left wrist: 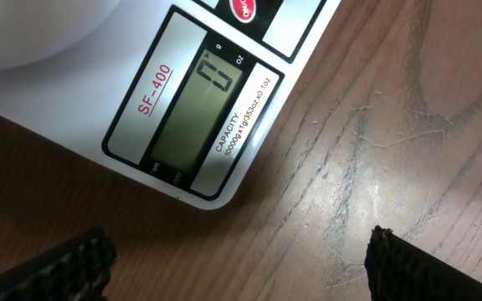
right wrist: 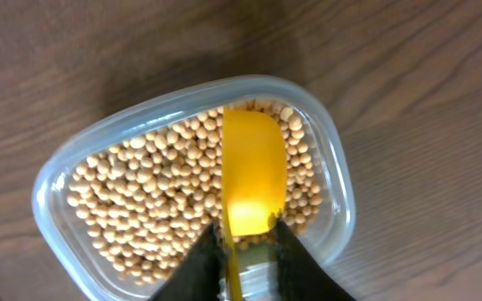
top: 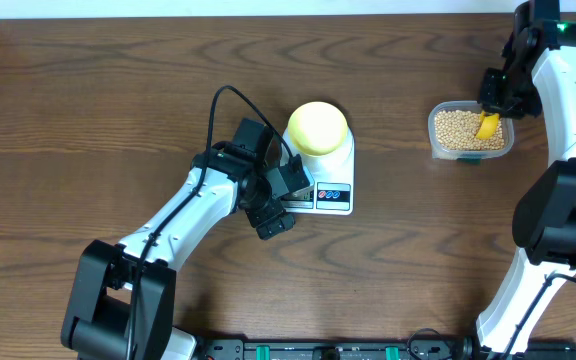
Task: Scoop item into bowl and weigh 50g on scale
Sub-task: 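Lower the right gripper onto the yellow scoop handle in the tub, then close the right gripper on the scoop and scoop soybeans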
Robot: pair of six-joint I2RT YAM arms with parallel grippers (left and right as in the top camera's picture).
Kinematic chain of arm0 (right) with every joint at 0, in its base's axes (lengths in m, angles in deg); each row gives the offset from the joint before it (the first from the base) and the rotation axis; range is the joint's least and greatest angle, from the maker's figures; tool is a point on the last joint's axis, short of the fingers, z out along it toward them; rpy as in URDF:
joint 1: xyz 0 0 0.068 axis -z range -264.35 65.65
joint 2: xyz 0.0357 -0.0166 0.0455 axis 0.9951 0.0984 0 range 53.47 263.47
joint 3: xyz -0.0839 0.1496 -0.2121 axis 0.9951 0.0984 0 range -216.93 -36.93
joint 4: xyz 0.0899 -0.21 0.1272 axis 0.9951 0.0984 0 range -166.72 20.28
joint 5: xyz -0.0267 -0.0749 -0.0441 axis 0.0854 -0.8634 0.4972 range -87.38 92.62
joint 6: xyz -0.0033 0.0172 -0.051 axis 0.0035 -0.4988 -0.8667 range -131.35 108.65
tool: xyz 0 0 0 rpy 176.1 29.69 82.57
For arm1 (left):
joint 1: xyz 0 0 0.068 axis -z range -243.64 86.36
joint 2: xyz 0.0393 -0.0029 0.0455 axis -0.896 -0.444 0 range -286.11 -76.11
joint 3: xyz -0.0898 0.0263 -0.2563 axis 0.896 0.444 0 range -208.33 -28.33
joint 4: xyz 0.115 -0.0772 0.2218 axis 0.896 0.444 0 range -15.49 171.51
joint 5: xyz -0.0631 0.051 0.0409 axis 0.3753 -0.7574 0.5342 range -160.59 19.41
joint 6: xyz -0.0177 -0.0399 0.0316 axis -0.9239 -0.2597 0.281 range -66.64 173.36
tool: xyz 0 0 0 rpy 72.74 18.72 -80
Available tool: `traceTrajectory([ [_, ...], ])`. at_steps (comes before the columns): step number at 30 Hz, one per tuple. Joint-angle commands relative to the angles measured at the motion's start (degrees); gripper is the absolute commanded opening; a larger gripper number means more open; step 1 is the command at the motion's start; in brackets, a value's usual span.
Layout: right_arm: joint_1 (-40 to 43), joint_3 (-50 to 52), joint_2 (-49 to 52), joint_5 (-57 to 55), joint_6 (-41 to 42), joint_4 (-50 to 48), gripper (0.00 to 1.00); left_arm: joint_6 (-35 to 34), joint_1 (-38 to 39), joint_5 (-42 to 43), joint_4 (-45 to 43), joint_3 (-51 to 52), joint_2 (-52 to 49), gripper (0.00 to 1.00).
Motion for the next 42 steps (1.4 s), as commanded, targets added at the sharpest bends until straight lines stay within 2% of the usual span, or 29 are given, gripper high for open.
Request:
traceTrajectory([
  [1,-0.26,0.07,-0.22,-0.46,0.83,-0.37,0.08,0.98,0.11,-0.59,0.13,0.39,-0.39,0.98],
  [4,-0.52,0.09,-0.22,-0.90,0.79,-0.59,0.01,0.98,0.11,-0.59,0.13,0.39,-0.39,0.98],
  [10,-0.11,0.09,-0.22,-0.85,0.79,-1.14,0.01,0.98,0.11,-0.61,0.13,0.39,-0.39,0.98],
  [11,-0.04,0.09,-0.22,-0.61,0.79,-1.18,0.04,0.98,0.11,-0.59,0.13,0.39,-0.39,0.98],
  [12,0.04,0.09,-0.22,-0.44,0.79,-1.18,0.16,0.98,0.11,-0.61,0.13,0.37,-0.39,0.98],
  [14,0.04,0.09,-0.22,-0.46,0.79,-1.18,0.31,0.98,0.11,-0.61,0.13,0.39,-0.39,0.98],
  [18,0.02,0.09,-0.22,-0.44,0.81,-1.68,0.33,0.98,0.11,-0.59,0.15,0.39,-0.39,0.98],
  [23,0.02,0.09,-0.22,0.46,0.81,-3.82,0.29,0.98,0.11,-0.61,0.15,0.39,-0.39,0.98],
  [25,0.02,0.09,-0.22,1.97,0.81,-3.61,0.23,0.98,0.11,-0.59,0.13,0.39,-0.39,0.98],
  [31,0.11,0.09,-0.22,1.88,0.76,-0.04,0.15,0.96,0.11,-0.59,0.13,0.39,-0.39,0.98],
  [36,0.11,0.09,-0.17,1.53,0.57,-1.09,0.01,0.98,0.11,-0.59,0.13,0.37,-0.39,0.98],
  [42,0.55,0.09,-0.04,3.93,-0.66,-2.51,0.01,0.98,0.11,-0.59,0.13,0.39,-0.39,0.98],
])
